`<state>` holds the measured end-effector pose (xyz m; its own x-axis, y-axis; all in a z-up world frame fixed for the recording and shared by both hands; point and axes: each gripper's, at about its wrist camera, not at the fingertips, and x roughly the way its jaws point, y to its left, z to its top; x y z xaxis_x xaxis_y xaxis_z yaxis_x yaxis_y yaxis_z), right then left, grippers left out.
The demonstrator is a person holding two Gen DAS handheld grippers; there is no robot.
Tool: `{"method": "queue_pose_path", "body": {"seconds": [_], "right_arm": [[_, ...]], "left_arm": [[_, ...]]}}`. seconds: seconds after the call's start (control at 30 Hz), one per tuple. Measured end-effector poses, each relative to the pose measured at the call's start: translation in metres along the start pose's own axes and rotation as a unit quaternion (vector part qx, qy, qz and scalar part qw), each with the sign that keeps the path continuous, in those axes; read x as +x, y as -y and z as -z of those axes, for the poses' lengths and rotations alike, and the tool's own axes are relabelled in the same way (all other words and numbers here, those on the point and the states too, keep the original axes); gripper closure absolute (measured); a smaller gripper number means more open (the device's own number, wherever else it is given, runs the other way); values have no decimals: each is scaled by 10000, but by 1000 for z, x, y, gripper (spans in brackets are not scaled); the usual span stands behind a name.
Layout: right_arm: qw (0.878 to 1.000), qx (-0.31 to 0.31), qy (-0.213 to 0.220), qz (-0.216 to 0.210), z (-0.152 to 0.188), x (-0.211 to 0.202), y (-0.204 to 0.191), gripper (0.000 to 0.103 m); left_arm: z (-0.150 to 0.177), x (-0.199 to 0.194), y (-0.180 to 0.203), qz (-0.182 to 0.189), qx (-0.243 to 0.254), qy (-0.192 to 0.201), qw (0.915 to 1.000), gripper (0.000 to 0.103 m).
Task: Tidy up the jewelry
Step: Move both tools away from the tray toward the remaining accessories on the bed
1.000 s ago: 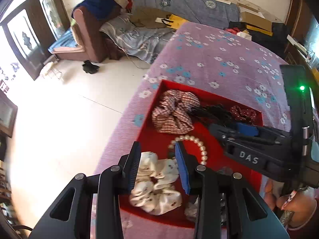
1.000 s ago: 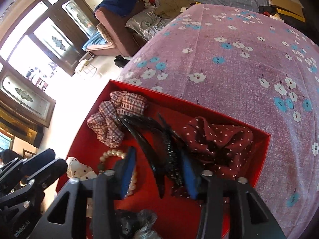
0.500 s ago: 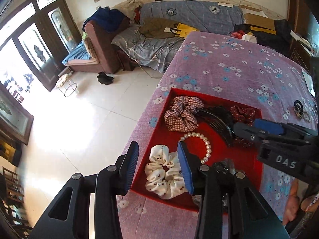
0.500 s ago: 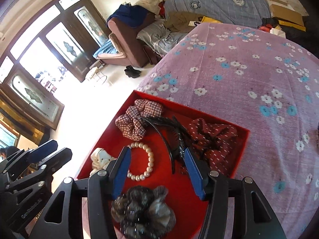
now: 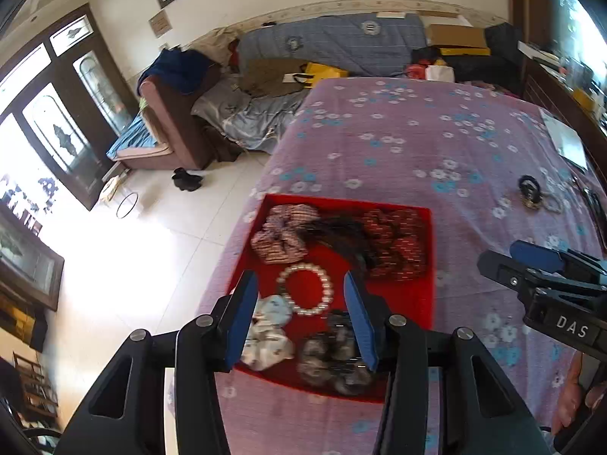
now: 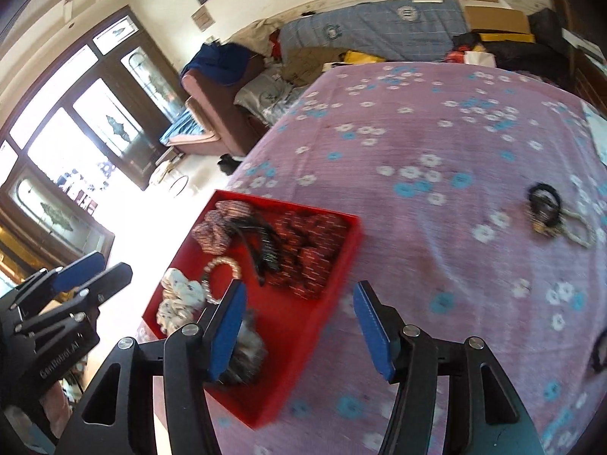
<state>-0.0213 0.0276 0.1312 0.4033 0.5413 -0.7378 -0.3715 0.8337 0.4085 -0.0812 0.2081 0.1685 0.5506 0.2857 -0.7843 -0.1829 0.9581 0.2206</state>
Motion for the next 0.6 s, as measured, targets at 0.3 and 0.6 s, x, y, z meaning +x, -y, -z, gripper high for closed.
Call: {"method": "queue_pose_path", "body": {"seconds": [0.3, 0.6], "right_arm": [[9964, 709, 193, 430, 37, -58, 88, 39], [9801, 1569, 402, 1150, 77, -120, 189, 38]], "left_arm": [[-4, -8, 65, 304, 365, -41, 9989, 56], [-26, 8, 150, 932, 735, -129, 9928, 56]]}}
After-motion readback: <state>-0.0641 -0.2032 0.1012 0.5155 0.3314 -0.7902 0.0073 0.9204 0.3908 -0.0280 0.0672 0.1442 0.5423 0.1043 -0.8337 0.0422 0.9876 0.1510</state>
